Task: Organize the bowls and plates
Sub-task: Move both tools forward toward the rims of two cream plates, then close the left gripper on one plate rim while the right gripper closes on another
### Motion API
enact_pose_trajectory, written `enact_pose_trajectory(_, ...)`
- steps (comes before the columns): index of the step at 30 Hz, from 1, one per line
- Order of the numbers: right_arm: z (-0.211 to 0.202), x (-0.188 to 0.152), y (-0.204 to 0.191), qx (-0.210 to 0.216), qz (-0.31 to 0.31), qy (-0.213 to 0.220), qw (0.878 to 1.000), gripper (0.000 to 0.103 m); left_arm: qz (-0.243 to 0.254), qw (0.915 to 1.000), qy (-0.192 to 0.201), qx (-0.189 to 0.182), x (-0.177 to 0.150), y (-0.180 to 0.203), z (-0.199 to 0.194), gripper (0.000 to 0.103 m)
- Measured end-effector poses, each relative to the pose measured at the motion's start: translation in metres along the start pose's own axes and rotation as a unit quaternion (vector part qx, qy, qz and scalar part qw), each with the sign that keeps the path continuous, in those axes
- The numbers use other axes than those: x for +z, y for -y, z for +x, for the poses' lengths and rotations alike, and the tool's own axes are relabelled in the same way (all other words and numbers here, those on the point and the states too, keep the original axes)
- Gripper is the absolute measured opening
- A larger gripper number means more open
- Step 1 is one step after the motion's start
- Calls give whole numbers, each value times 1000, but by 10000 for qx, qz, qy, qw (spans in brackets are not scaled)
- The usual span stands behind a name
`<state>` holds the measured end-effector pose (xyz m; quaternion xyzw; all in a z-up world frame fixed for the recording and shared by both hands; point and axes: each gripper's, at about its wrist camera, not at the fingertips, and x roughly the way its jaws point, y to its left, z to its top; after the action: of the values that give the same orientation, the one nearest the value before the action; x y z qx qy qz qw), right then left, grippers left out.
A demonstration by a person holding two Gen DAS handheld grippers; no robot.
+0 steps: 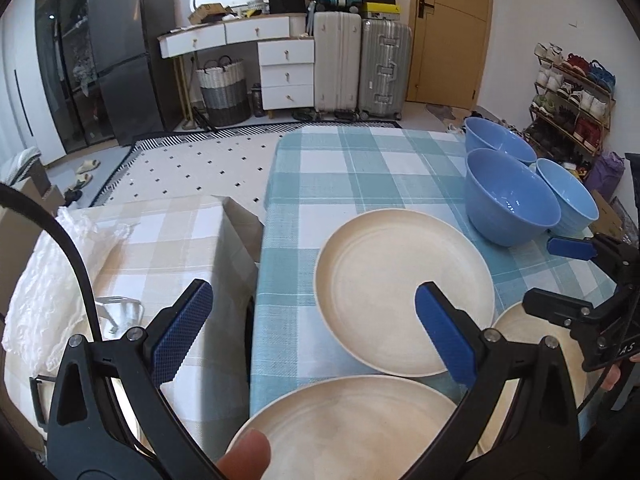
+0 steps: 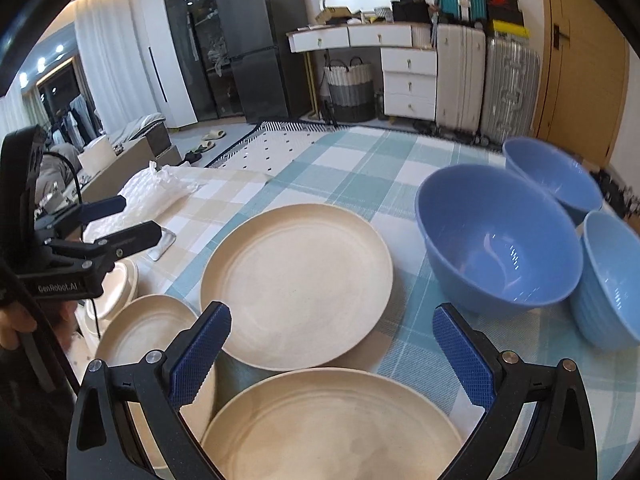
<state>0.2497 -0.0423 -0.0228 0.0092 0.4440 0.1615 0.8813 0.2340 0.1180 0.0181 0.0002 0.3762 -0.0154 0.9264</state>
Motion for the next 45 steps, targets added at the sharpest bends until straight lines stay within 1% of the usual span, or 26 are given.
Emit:
enact_pose_trajectory(4, 7, 5, 2, -112, 23, -108, 9999, 103, 41, 9996, -263, 33, 4, 2, 25, 101)
enact_pose_trajectory(6, 13, 7, 6, -129, 103, -214, 9996, 103, -47, 9993, -355, -47, 3, -1, 32, 101)
enact_pose_trajectory(8, 22, 8, 14, -35, 309, -423, 9986, 103, -107, 9989, -437, -103, 5, -2, 41, 101)
enact_pose_trajectory(11, 31, 6, 22, 21, 537, -613, 9967, 103, -118, 9981, -583, -147, 5, -2, 53, 101)
enact_pose_trajectory(15, 39, 7, 24, -70, 496, -656, 9966, 103, -95, 9974, -701, -143, 7, -2, 68, 101)
enact_pose_trajectory(23, 51, 12, 29, -182, 570, -755, 9953, 103, -254, 9955, -892, -198, 3, -13, 90, 101)
enact_pose_trajectory(31, 66, 12, 29, -169, 638, -928, 9935, 102, -310, 9938, -1043, -213, 0, -19, 106, 100)
enact_pose_trajectory(36, 74, 15, 28, -240, 622, -980, 9929, 102, -402, 9922, -1135, -316, 1, -22, 116, 100)
enact_pose_trajectory(39, 80, 17, 27, -210, 651, -1030, 9923, 102, -370, 9913, -1220, -318, 0, -21, 124, 100)
enact_pose_trajectory(42, 87, 18, 25, -140, 668, -1110, 9915, 101, -458, 9896, -1302, -404, -1, -21, 131, 100)
enact_pose_trajectory(44, 89, 17, 26, -147, 677, -1127, 9912, 98, -435, 9890, -1342, -435, -1, -19, 135, 97)
enact_pose_trajectory(45, 91, 17, 27, -159, 690, -1146, 9909, 95, -402, 9889, -1361, -432, -2, -17, 137, 93)
